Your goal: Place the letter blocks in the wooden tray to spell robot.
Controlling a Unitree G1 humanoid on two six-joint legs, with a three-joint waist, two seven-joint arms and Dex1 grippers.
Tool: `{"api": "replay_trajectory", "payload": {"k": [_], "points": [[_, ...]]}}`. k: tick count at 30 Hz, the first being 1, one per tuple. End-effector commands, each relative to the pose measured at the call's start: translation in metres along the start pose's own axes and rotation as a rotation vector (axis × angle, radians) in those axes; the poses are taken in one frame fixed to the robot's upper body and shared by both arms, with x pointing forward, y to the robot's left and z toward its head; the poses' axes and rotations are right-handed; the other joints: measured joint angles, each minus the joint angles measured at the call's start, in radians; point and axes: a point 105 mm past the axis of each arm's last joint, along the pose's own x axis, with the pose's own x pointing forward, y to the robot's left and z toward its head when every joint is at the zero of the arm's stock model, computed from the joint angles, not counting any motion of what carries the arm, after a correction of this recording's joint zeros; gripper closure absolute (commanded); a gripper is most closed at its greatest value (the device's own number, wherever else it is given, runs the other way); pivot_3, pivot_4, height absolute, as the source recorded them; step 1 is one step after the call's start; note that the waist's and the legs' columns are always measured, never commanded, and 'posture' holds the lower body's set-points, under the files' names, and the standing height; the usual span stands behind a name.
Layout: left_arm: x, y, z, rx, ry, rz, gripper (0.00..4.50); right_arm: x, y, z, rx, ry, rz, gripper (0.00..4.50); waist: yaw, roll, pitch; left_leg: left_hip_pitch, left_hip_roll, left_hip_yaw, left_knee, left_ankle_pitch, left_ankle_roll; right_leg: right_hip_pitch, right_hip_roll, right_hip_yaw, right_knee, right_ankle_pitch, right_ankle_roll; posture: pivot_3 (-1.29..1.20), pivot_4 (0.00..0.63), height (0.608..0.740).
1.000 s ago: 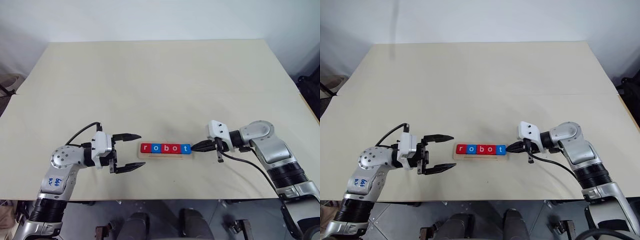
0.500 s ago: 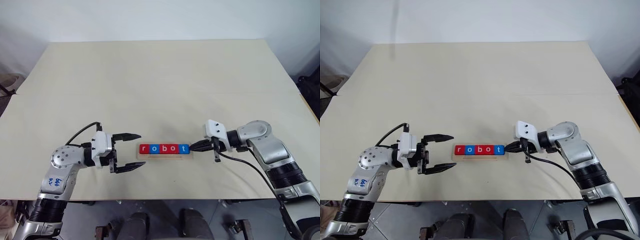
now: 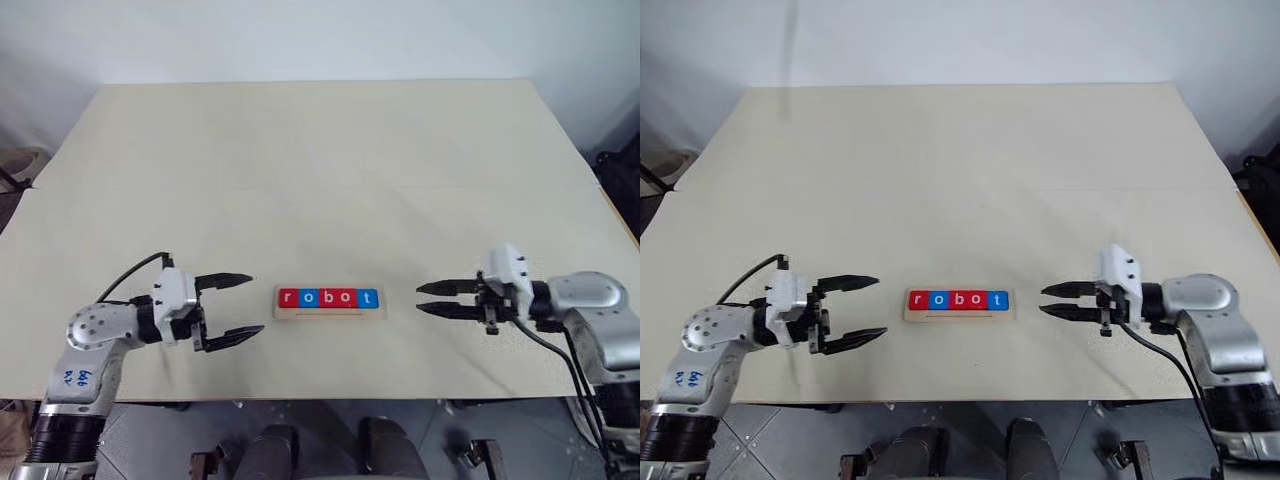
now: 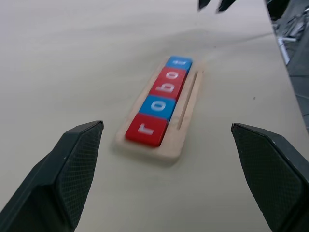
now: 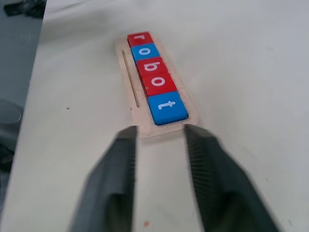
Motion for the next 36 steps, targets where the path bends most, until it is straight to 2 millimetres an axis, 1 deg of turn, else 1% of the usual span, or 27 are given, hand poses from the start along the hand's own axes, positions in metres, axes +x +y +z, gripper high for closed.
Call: {"api": "replay_trajectory", "payload": {"k": [1,5,6,9,11,15,20,28,31,36], "points": [[-0.020,0.010,-0.002,0.009,0.023,0.057,0.00,-0.010,0.014,0.009,-0.091,-0.018,0.037,1.67,0.001,0.000,0.000,0.000,0.000,0.000,0.000,0.000,0.000,0.000,0.000,0.000,0.000,0.000,0.000,0.00,0.150,0.740],[-0.027,0.015,-0.004,0.010,0.030,0.068,0.00,-0.012,0.010,0.012,-0.141,-0.094,-0.018,0.25,-0.002,0.000,0.000,0.001,0.000,0.001,0.000,0.000,0.000,0.000,0.000,0.001,0.000,0.000,0.000,0.00,0.150,0.740],[-0.027,0.015,-0.005,0.018,0.036,0.062,0.00,-0.015,0.012,0.010,-0.128,-0.108,-0.014,0.01,-0.001,0.000,0.000,0.001,0.000,0.001,0.000,0.000,0.000,0.000,0.000,0.001,0.000,0.000,0.000,0.00,0.150,0.740],[-0.028,0.013,-0.006,0.026,0.043,0.047,0.00,-0.022,0.010,0.005,-0.081,-0.113,-0.035,0.01,0.001,0.000,0.000,0.001,0.000,0.001,-0.001,0.000,0.000,0.000,0.000,0.001,0.000,0.000,0.000,0.00,0.150,0.740],[-0.029,0.016,-0.004,0.036,0.034,0.071,0.00,-0.024,0.005,0.009,-0.091,-0.142,-0.063,0.01,0.001,0.000,0.000,0.001,-0.001,0.000,-0.001,0.000,0.000,0.001,-0.001,0.000,-0.001,0.000,0.000,0.00,0.150,0.740],[-0.029,0.020,-0.004,0.084,0.043,0.108,0.00,-0.024,-0.002,0.010,-0.099,-0.152,-0.087,0.01,0.000,0.000,0.000,0.001,0.000,0.000,-0.001,0.000,0.000,0.001,0.000,0.000,0.000,0.000,0.000,0.00,0.150,0.740],[-0.027,0.018,-0.003,0.090,0.039,0.099,0.00,-0.020,0.003,0.011,-0.106,-0.164,-0.058,0.01,-0.001,0.000,0.000,0.001,0.000,0.000,-0.002,0.000,0.000,0.000,0.000,0.000,0.000,0.000,0.000,0.00,0.150,0.740],[-0.017,0.020,0.006,0.133,0.029,0.098,0.00,-0.016,0.002,0.013,-0.112,-0.175,-0.044,0.01,0.000,0.000,0.000,0.001,0.000,0.000,-0.001,0.000,0.000,0.000,0.000,0.000,0.000,0.000,0.000,0.00,0.150,0.740],[-0.013,0.015,0.006,0.112,0.026,0.063,0.00,-0.014,0.003,0.014,-0.109,-0.178,-0.034,0.01,-0.001,0.000,0.000,0.001,0.000,0.001,-0.001,0.000,0.000,0.000,0.000,0.000,0.000,0.000,0.000,0.00,0.150,0.740],[-0.009,0.020,0.010,0.139,0.011,0.093,0.00,-0.013,0.002,0.013,-0.104,-0.181,-0.035,0.01,-0.001,0.000,0.000,0.001,0.000,0.000,-0.001,0.000,0.000,0.000,0.000,0.000,0.000,0.000,0.000,0.00,0.150,0.740]]}}
